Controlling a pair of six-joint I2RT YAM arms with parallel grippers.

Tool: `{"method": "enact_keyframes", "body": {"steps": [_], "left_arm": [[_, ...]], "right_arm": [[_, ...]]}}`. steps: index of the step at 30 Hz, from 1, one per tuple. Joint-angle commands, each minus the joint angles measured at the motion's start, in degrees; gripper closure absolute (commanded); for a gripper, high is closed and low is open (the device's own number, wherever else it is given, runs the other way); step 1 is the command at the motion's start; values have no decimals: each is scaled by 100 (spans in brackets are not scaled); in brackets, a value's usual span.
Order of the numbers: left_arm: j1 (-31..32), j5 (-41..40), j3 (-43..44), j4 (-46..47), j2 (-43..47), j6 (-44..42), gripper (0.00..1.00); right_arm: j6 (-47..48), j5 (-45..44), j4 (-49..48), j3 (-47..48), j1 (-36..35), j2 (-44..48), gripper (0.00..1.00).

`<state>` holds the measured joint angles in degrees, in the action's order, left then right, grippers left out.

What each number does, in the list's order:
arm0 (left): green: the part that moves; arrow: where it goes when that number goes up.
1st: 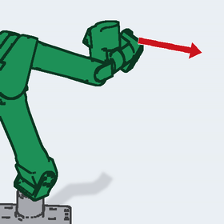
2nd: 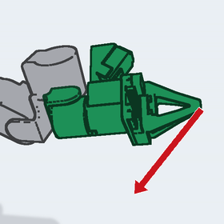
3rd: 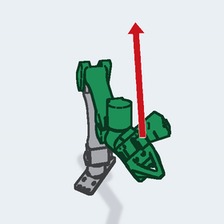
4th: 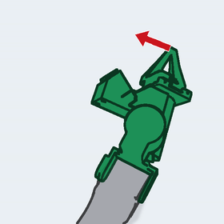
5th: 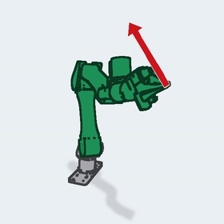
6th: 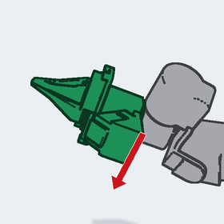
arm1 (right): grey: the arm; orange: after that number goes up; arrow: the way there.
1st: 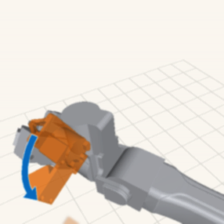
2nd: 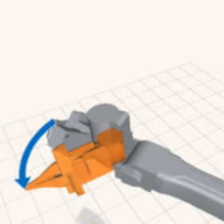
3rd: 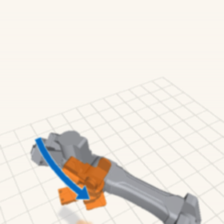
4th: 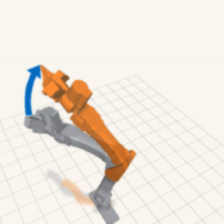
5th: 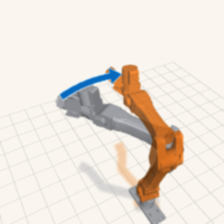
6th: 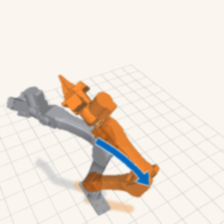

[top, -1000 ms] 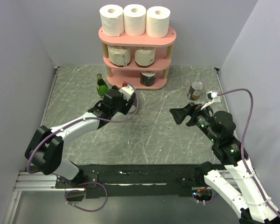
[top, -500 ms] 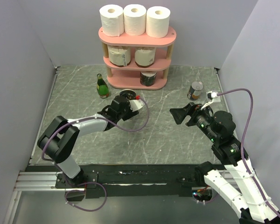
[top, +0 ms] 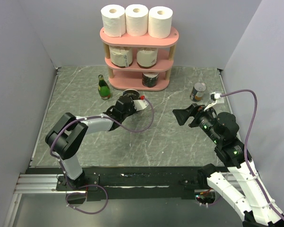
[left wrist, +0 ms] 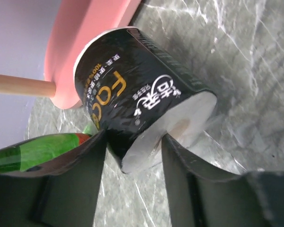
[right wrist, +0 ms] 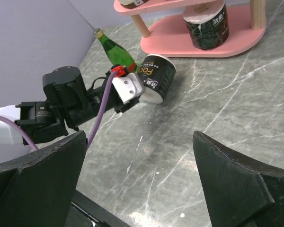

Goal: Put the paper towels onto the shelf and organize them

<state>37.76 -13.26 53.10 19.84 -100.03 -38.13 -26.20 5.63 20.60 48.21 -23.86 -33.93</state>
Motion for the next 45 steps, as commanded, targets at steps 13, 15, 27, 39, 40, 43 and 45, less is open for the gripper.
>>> {"method": "enact_keyframes", "body": {"steps": [13,15,27,39,40,43,45], "left_arm": [[-154,490,648,-383,326,2877,71],[-374,840,754,-498,431,3327,72],[-1675,2608,640,-437,968,6527,68],[-2018,1441,1053,-1420,1082,7233,47],[-2018,1396,1088,-1586,1099,7188,42],[-2009,1343,1229,-1964,1152,6925,41],[-2009,960,1308,-2220,1178,7072,42]], "right_arm": [[115,-123,-188,137,-14,53,1],[132,-123,-153,145,-14,106,0],[62,-115,-65,154,-14,308,0],[44,-176,49,145,-14,510,0],[36,-167,49,145,-14,510,0],[-8,-150,14,136,-5,493,1],[-26,-106,-3,136,-14,467,0]]}}
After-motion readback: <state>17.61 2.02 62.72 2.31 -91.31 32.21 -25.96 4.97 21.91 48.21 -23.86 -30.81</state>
